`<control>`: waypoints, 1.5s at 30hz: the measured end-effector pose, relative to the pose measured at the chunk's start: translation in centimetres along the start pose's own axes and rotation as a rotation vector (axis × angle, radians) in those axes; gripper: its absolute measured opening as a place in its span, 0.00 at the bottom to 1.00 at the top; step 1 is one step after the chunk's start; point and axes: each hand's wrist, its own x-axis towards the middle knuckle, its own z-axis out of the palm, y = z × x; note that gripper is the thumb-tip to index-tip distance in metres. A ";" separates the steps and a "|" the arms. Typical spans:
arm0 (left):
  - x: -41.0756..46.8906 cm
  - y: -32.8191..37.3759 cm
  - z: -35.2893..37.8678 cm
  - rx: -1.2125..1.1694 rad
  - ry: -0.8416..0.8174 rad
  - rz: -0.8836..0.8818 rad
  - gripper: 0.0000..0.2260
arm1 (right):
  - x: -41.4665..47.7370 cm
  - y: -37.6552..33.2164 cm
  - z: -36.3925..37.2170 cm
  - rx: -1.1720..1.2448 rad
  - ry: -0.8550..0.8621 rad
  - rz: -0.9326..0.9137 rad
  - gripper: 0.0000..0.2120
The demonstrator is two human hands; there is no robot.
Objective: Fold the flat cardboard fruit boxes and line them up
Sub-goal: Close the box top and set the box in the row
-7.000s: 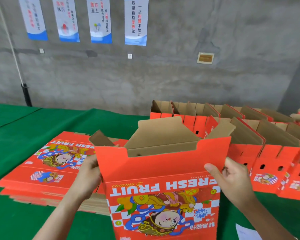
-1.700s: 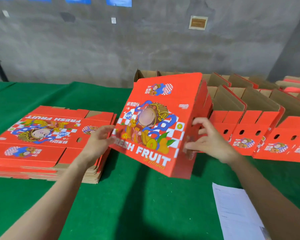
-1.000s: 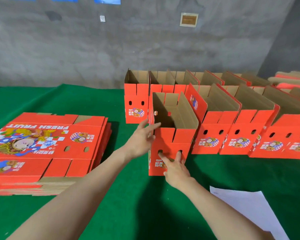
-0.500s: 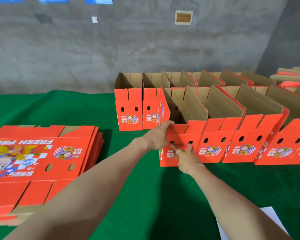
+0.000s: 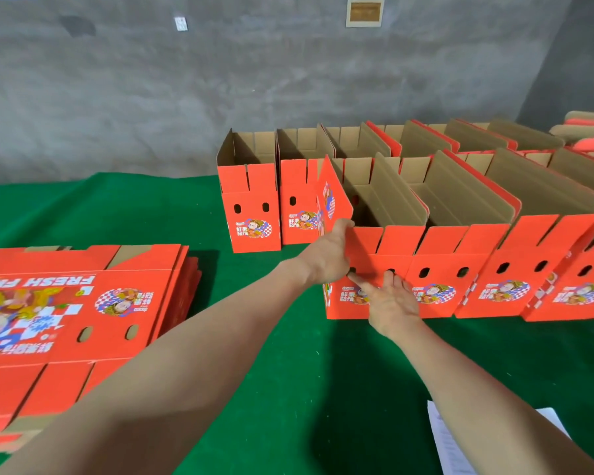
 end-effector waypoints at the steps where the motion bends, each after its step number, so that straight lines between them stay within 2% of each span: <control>1: -0.1 0.1 0.1 -0.004 -0.003 0.007 0.28 | -0.1 0.2 0.1 -0.007 0.005 0.002 0.42; 8: 0.4 1.2 0.5 -0.006 -0.055 0.030 0.27 | -0.5 2.1 0.4 -0.026 0.039 0.013 0.43; 13: 0.9 1.4 1.1 -0.017 -0.082 0.013 0.28 | -0.7 1.6 -0.3 0.048 -0.075 0.084 0.42; 15: 1.3 1.4 1.2 -0.034 -0.072 0.006 0.27 | -0.7 0.8 -0.8 0.110 -0.101 0.118 0.39; 18: 1.7 1.2 1.3 -0.087 -0.056 -0.006 0.26 | -0.5 0.0 -1.8 0.195 -0.047 0.144 0.33; 23: 0.6 0.1 0.8 -0.110 -0.091 0.029 0.31 | -1.1 -0.4 -2.8 0.302 -0.117 0.187 0.31; 27: -3.3 -3.7 0.1 -0.126 -0.024 0.026 0.30 | -2.5 -1.1 -3.5 0.446 0.022 0.101 0.23; 29: -6.6 -7.7 -0.4 -0.110 0.117 -0.028 0.29 | -3.9 -1.9 -3.3 0.495 0.083 0.002 0.18; 31: -10.1 -12.7 -1.5 -0.044 0.261 -0.145 0.27 | -5.3 -2.9 -2.7 0.522 0.058 -0.079 0.15; 36: -19.1 -25.0 -6.4 0.174 0.451 -0.590 0.23 | -7.6 -5.7 -1.5 0.551 -0.078 -0.223 0.15; 41: -24.3 -30.8 -9.4 0.312 0.335 -0.801 0.25 | -8.7 -10.0 -1.9 0.524 -0.120 -0.280 0.16; 45: -26.3 -31.8 -8.1 0.421 0.175 -0.753 0.25 | -9.5 -13.4 -2.3 0.488 -0.150 -0.319 0.16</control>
